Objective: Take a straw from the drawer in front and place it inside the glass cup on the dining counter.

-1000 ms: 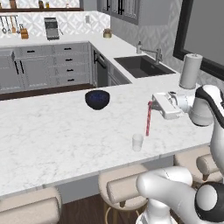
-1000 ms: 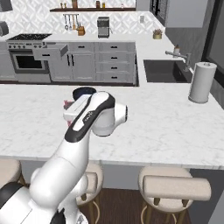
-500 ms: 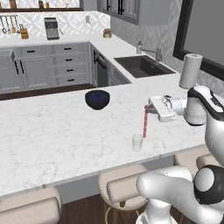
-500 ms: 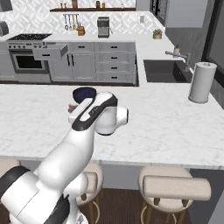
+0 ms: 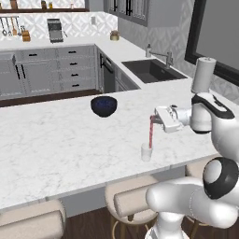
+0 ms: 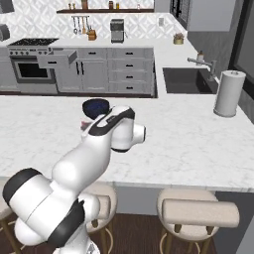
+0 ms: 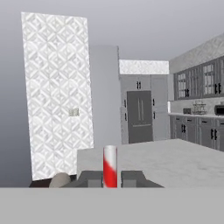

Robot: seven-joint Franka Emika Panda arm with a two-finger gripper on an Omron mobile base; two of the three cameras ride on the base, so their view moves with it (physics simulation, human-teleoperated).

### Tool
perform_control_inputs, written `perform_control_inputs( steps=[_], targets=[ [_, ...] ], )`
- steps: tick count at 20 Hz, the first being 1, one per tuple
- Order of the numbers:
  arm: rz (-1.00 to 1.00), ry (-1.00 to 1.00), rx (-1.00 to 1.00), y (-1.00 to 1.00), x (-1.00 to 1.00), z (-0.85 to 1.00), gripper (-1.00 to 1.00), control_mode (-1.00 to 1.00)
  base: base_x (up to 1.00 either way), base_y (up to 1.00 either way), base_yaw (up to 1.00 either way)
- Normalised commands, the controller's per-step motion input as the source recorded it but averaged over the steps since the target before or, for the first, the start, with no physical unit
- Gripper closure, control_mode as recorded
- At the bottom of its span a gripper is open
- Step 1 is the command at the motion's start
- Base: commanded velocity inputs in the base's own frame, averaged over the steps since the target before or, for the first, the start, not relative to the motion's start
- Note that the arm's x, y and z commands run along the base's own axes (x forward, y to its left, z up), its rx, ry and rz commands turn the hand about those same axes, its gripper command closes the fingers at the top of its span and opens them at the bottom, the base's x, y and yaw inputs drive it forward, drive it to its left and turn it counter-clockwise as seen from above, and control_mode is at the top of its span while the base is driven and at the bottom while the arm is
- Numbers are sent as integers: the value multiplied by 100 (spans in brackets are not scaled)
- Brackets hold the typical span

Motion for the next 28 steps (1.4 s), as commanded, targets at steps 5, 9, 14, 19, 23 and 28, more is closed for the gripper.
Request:
perform_control_inputs(
  steps=[5, 9, 14, 19, 23, 28],
  targets=[
    [1, -1, 0, 0, 29, -24, 100, -100, 0, 0, 0],
    [1, -4, 0, 0, 30, -18, 100, -100, 0, 0, 0],
    [1, -4, 0, 0, 28, -17, 100, -100, 0, 0, 0],
    [1, -4, -1, -2, 15, -23, 100, -100, 0, 0, 0],
    [1, -4, -1, -5, 12, -23, 100, -100, 0, 0, 0],
    [2, -4, 0, -2, 7, -19, 100, -100, 0, 0, 0]
  ],
)
